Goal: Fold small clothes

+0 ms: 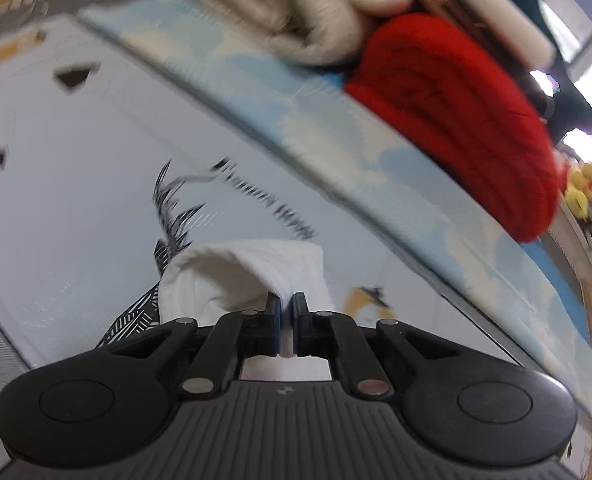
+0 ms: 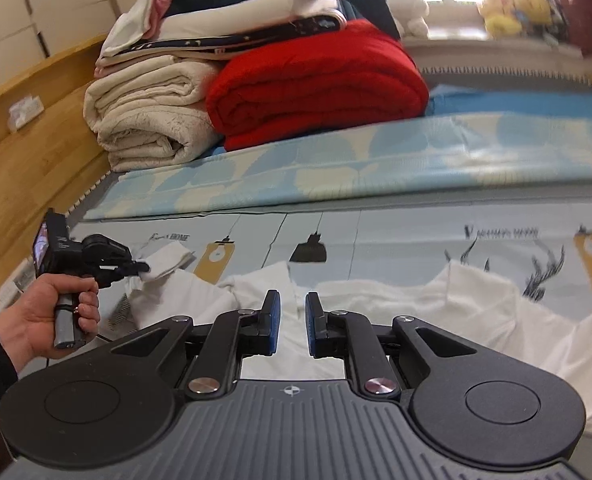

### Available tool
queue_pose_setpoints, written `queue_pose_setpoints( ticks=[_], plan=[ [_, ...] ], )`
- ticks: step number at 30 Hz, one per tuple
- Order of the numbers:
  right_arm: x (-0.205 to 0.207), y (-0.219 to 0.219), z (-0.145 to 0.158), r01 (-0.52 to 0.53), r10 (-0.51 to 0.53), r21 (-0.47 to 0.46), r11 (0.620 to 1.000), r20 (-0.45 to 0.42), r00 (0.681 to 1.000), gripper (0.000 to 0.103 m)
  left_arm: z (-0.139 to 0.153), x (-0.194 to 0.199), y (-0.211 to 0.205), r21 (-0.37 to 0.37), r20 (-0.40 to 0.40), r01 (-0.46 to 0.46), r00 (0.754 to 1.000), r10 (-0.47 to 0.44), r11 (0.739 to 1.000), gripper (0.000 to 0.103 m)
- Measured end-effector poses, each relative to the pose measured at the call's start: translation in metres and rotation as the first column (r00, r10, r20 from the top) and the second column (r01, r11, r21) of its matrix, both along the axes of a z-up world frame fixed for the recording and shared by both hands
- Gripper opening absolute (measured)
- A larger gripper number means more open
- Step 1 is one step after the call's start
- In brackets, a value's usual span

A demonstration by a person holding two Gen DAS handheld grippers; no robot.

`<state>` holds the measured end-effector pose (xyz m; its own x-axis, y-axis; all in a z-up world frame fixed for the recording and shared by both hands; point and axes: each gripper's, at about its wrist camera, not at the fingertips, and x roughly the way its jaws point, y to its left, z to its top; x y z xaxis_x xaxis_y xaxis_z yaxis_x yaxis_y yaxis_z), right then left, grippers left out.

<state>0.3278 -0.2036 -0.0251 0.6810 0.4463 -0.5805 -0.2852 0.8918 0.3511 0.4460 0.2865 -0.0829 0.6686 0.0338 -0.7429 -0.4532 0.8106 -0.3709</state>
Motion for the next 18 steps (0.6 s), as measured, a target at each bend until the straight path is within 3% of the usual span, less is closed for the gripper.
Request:
queue_pose_setpoints(
  ticks=[6, 9, 11, 13, 16, 18],
  plan=[
    [-0.008, -0.003, 0.012, 0.005, -0.006, 0.025, 1.000, 0.034, 0.999, 0.014, 0.079, -0.060, -0.067, 0.038, 0.054, 0.108, 0.992, -0.110, 0.993, 0.005],
    [-0.013, -0.013, 0.012, 0.019, -0.017, 0.104, 0.994, -0.018, 1.000, 0.014, 0.092, -0.097, -0.109, -0.016, 0.122, 0.175, 0.977, -0.172, 0.984, 0.005],
    [-0.019, -0.021, 0.010, 0.042, -0.030, 0.175, 0.984, -0.070, 0.997, 0.014, 0.083, -0.112, -0.135, -0.047, 0.147, 0.226, 0.965, -0.217, 0.973, 0.005],
    [-0.025, -0.028, 0.005, 0.083, -0.053, 0.242, 0.967, -0.126, 0.991, 0.015, 0.065, -0.118, -0.162, -0.141, 0.122, 0.264, 0.961, -0.248, 0.954, 0.005],
    [-0.037, -0.038, -0.010, 0.186, -0.122, 0.305, 0.934, -0.219, 0.968, 0.015, 0.023, -0.114, -0.206, -0.288, 0.069, 0.355, 0.934, -0.351, 0.889, 0.005],
    [-0.045, -0.044, -0.020, 0.250, -0.176, 0.304, 0.919, -0.251, 0.952, 0.015, -0.008, -0.111, -0.235, -0.357, -0.042, 0.425, 0.882, -0.469, 0.832, 0.008]
  ],
)
